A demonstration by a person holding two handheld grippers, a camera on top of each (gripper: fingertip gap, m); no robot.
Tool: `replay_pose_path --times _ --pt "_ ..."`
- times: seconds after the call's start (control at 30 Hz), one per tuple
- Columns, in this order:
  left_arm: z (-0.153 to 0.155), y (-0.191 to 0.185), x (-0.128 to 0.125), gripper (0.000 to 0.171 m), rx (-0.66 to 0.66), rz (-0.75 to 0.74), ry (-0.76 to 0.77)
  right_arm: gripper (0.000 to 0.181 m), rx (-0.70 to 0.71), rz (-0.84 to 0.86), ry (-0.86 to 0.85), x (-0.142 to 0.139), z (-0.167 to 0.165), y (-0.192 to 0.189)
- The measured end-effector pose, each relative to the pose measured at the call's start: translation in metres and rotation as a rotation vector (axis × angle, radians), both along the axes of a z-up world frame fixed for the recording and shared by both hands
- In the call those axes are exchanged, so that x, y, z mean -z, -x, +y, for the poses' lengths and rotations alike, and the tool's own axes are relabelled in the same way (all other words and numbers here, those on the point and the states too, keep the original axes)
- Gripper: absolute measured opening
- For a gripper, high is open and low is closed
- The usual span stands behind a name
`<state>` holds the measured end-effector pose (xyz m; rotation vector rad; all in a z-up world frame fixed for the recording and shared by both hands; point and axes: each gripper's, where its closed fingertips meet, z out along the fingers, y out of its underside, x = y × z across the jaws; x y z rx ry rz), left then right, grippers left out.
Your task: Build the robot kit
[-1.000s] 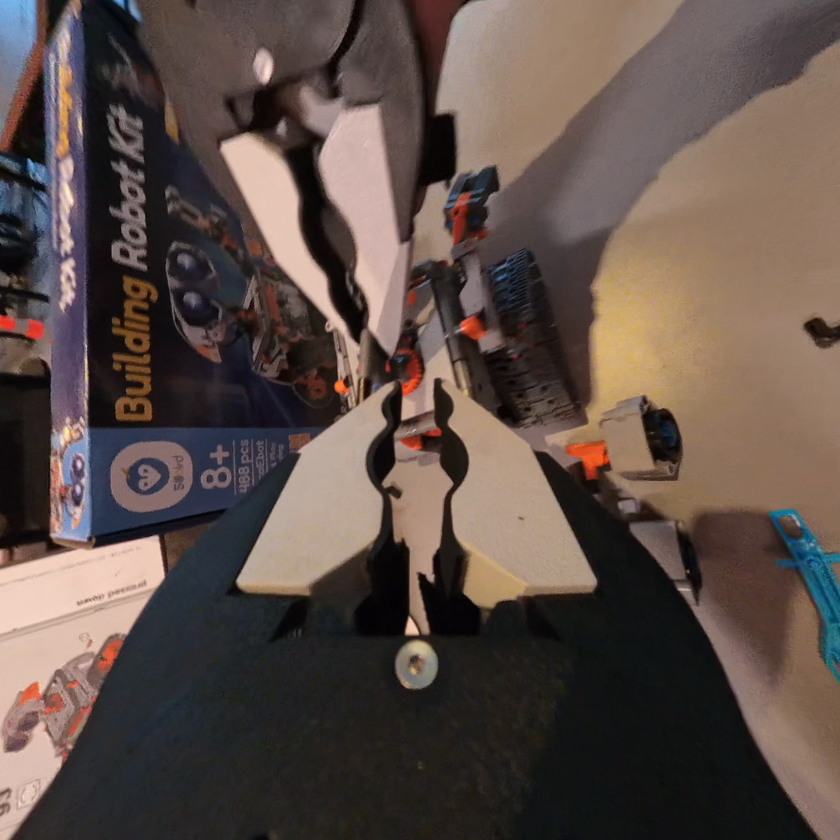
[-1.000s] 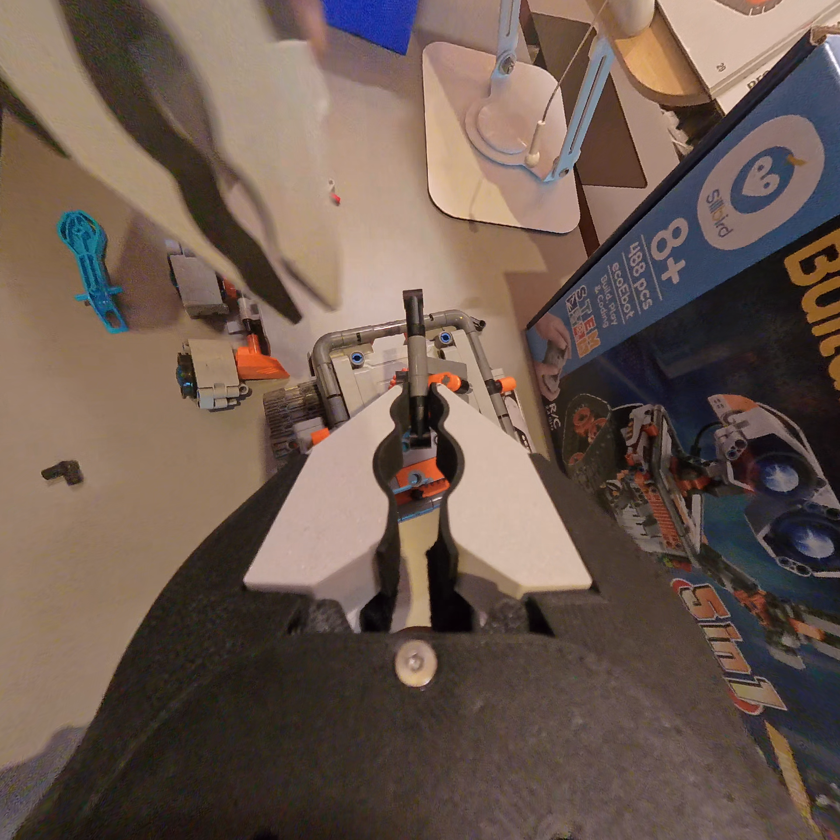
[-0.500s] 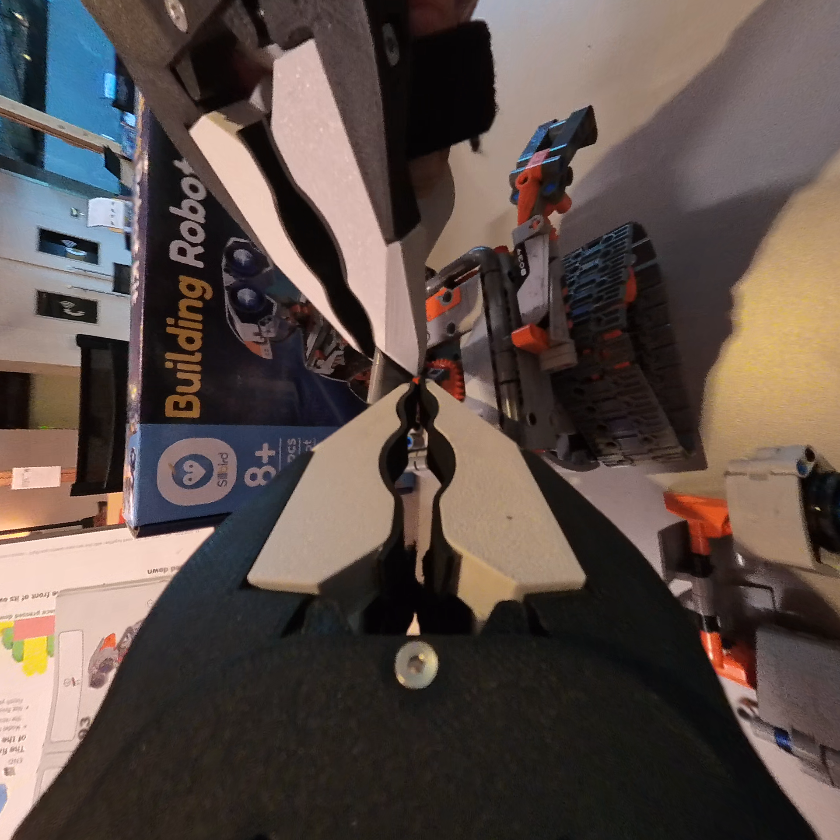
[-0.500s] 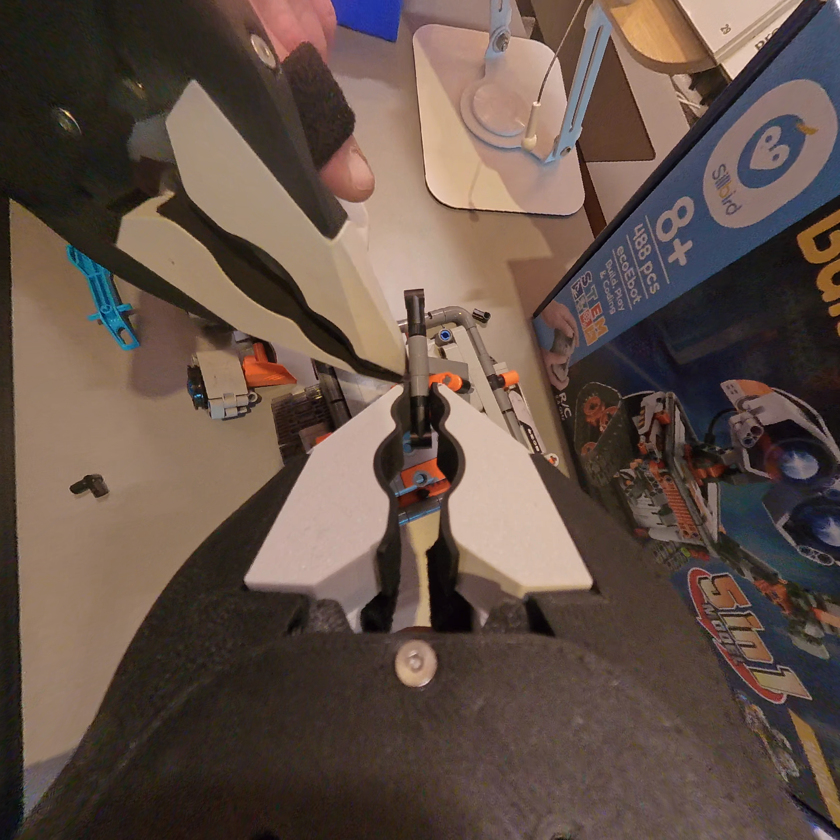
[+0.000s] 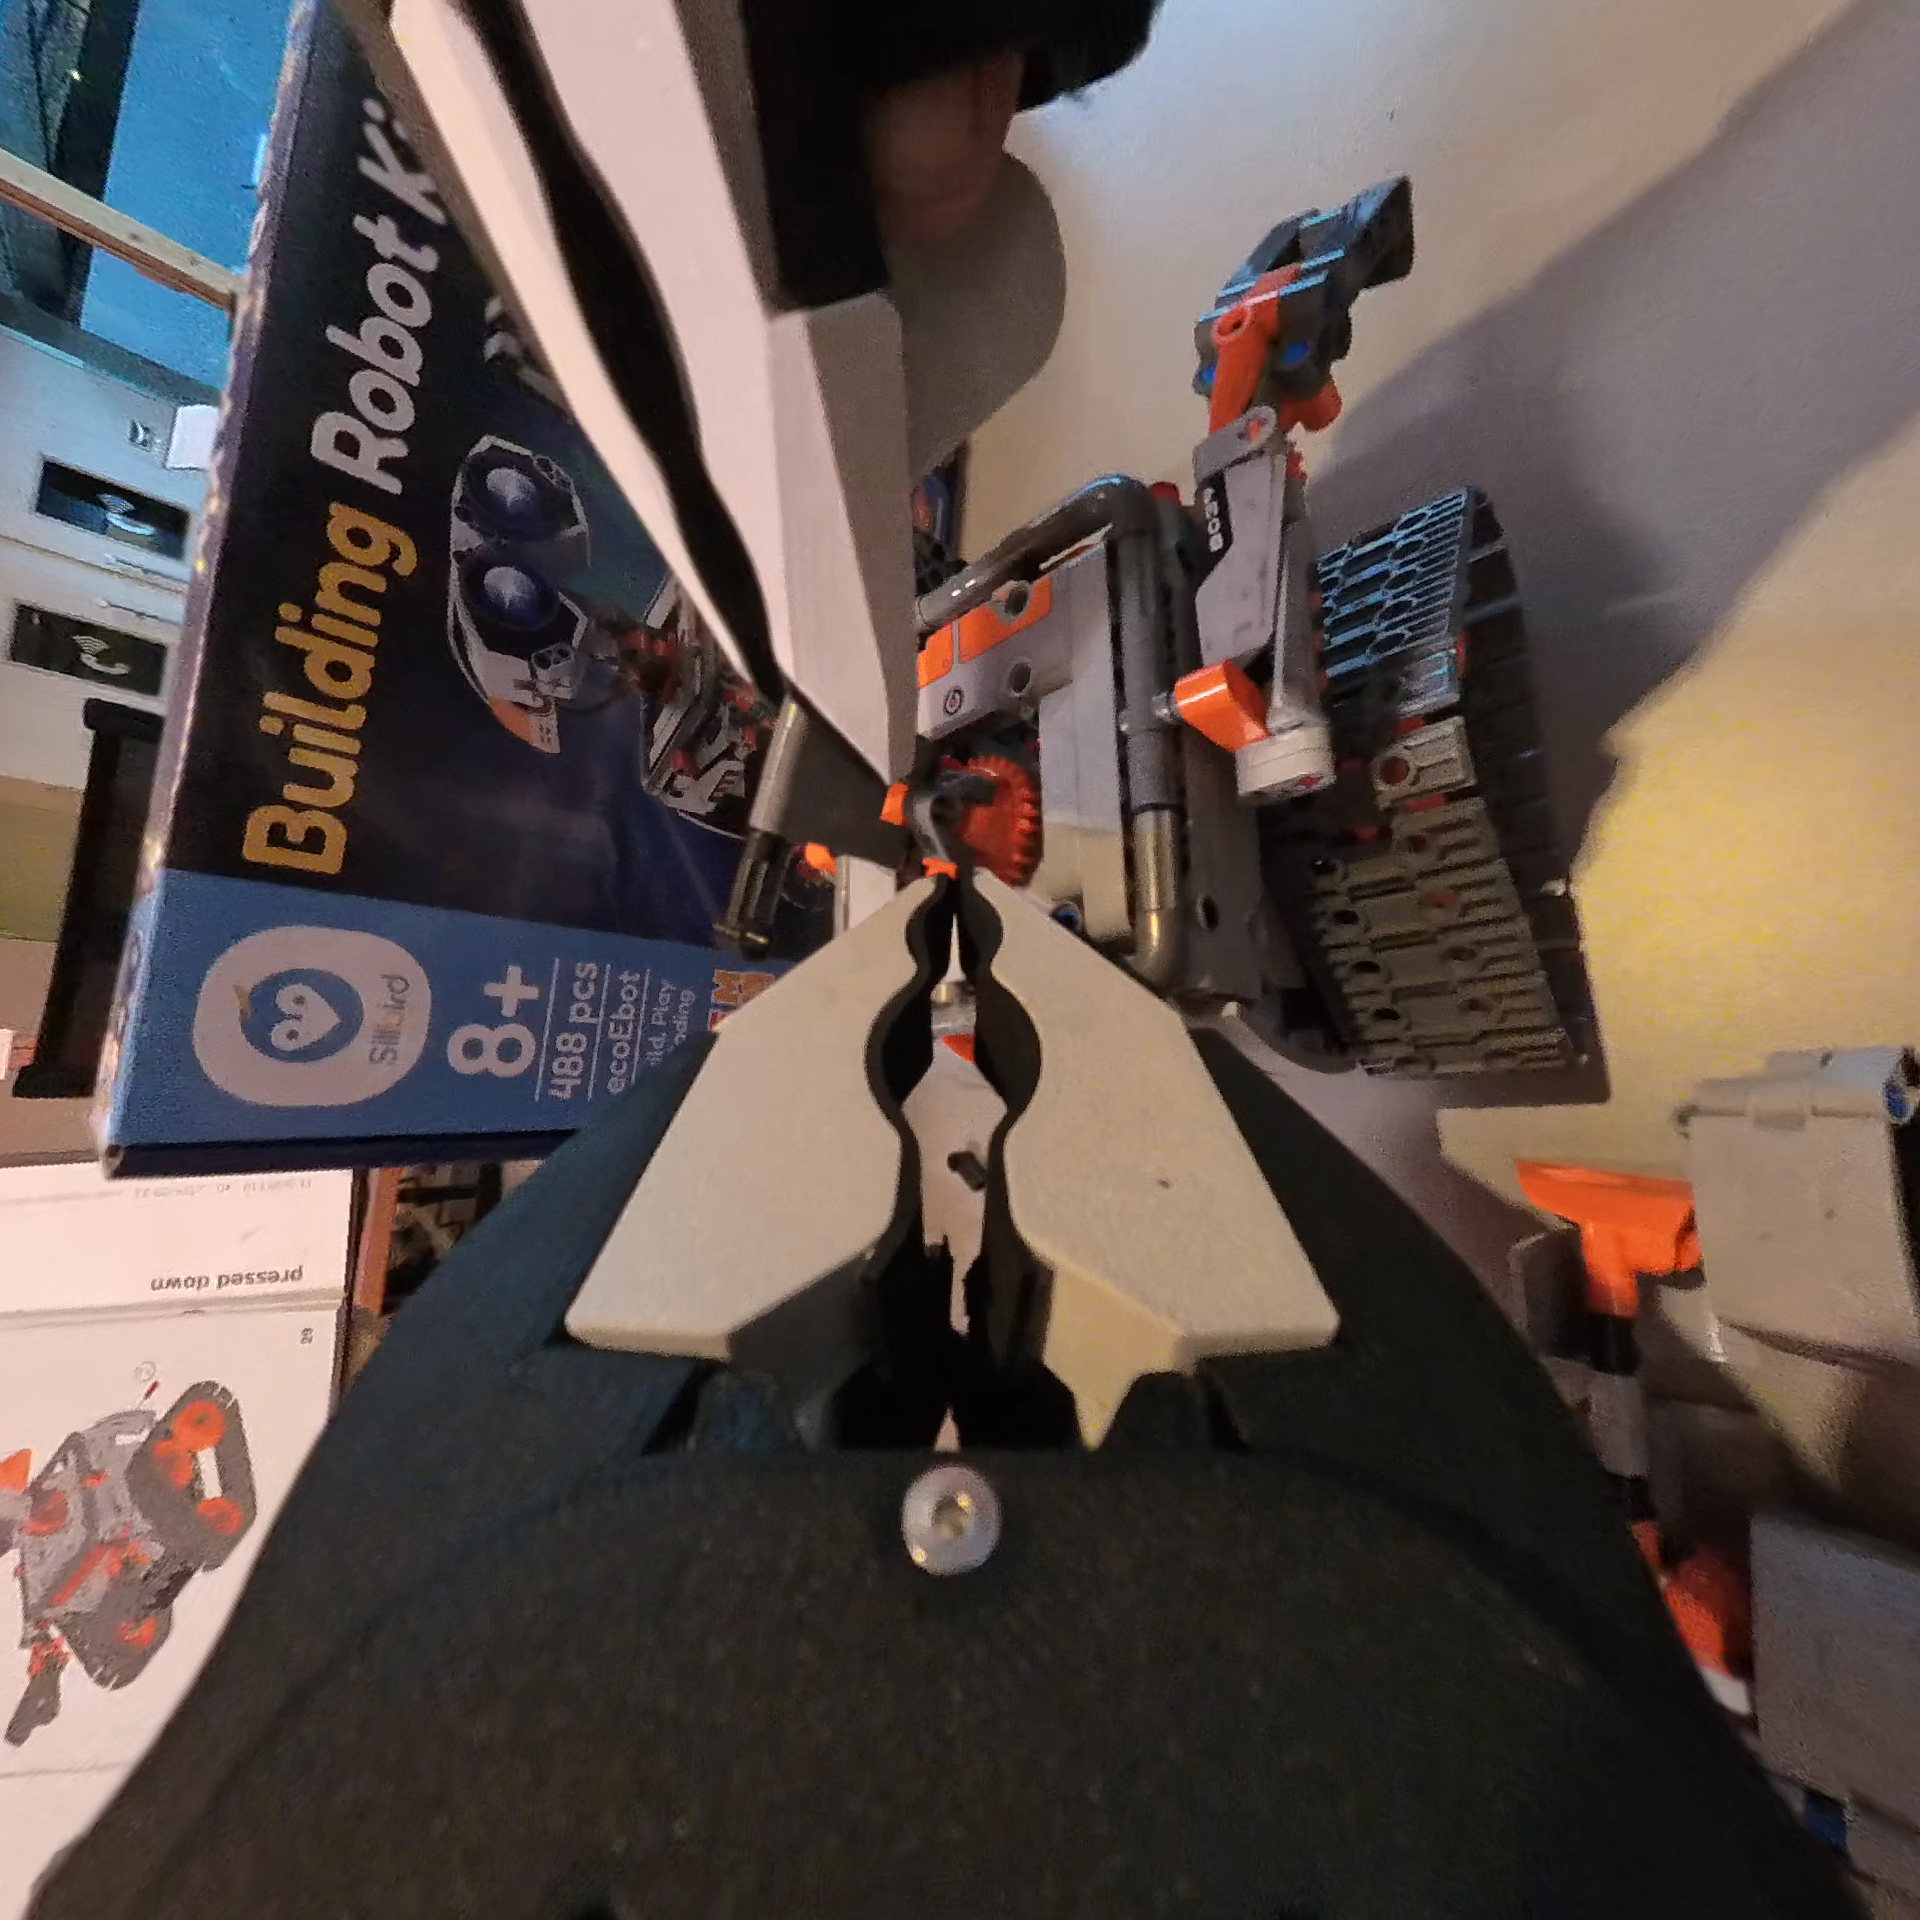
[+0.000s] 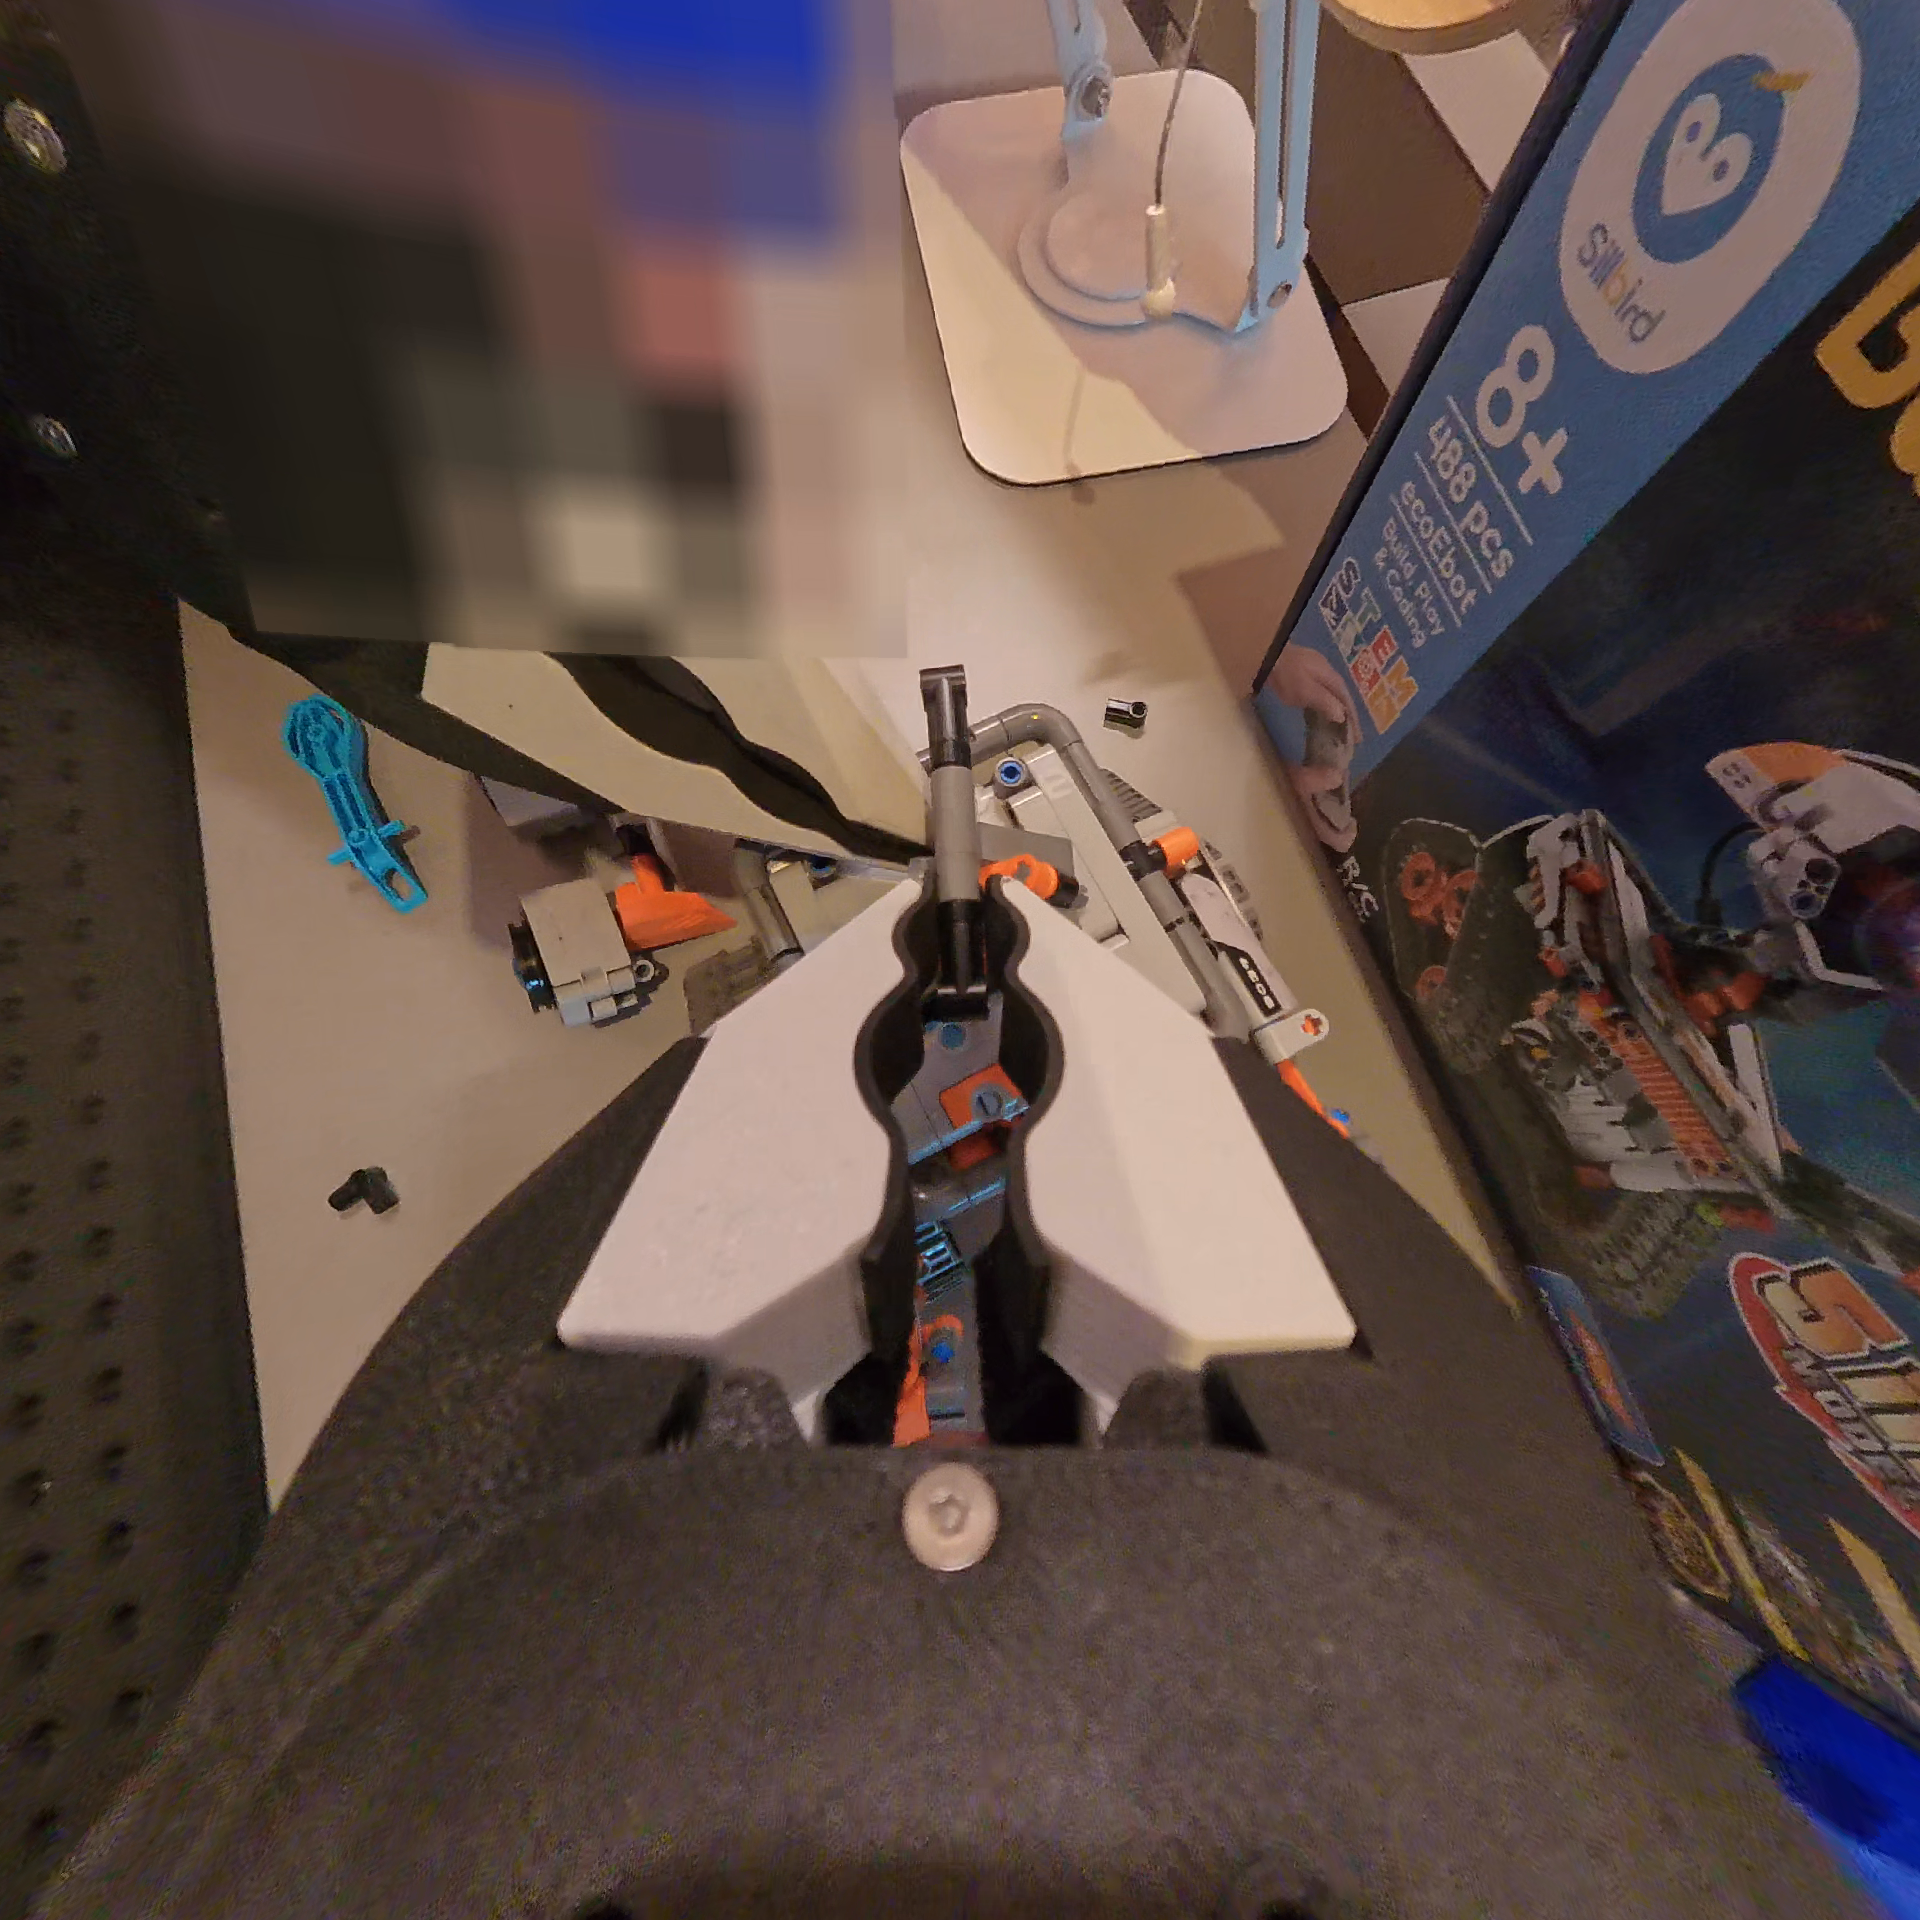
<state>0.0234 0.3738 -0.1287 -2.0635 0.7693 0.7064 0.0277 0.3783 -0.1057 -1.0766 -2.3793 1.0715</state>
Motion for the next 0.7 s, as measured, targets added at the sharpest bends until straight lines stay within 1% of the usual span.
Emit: replay_pose_path --times 0.17,0.2,0.23,0.27,0.4,0.47,0.7 --pt "-0.003 0.000 -0.004 0.000 -0.001 -0.048 -0.009 0.005 0.019 -0.003 0.018 -0.001 0.000 0.002" --pt "-0.004 -0.002 -0.005 0.002 0.003 -0.060 -0.011 0.005 0.019 -0.001 0.009 -0.001 0.000 0.002" --pt "-0.004 -0.004 -0.007 0.011 0.008 -0.072 -0.020 0.005 0.020 0.002 -0.004 -0.001 -0.001 0.002" --pt "-0.004 -0.007 -0.010 0.012 0.017 -0.076 -0.027 0.005 0.017 0.004 -0.017 -0.001 -0.001 0.001" --pt "0.000 -0.012 -0.012 0.014 0.030 -0.036 -0.040 0.005 0.016 0.016 -0.056 0.000 -0.002 0.001" --pt "0.002 -0.014 -0.011 0.014 0.029 -0.041 -0.050 0.005 0.022 0.017 -0.073 0.000 -0.001 0.000" --pt "0.001 -0.015 -0.009 0.014 0.055 -0.022 -0.067 0.006 0.017 0.017 -0.072 0.001 -0.001 0.000"
